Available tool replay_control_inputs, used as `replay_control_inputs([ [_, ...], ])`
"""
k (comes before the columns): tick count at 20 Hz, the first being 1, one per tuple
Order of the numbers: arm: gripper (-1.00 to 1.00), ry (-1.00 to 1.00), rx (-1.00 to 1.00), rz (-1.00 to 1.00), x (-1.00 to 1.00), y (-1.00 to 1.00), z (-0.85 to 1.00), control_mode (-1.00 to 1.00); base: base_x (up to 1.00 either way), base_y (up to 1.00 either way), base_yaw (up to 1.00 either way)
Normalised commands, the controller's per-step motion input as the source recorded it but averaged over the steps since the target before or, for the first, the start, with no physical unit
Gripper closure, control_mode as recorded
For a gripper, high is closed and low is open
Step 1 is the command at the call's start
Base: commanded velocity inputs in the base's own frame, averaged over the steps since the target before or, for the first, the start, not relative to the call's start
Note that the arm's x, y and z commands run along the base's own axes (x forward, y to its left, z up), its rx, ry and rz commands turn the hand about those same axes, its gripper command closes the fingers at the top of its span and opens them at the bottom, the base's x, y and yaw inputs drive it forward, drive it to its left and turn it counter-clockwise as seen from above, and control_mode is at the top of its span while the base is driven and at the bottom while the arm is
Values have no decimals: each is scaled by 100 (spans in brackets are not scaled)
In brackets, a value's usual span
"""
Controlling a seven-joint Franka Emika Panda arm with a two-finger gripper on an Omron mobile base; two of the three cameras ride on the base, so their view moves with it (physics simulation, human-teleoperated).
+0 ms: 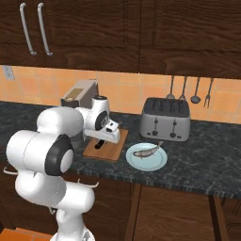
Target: Pick up the knife from the drawer and place it on the cutting board. Then place the meat from the plate to the cutting board.
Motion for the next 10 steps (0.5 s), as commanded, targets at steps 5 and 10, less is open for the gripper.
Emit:
replay_control_inputs([
  [5, 100, 2, -8, 0, 44, -21, -59, -100, 0, 0, 0],
  [10, -100, 0, -2, 0, 55, -9, -47, -100, 0, 0, 0],
])
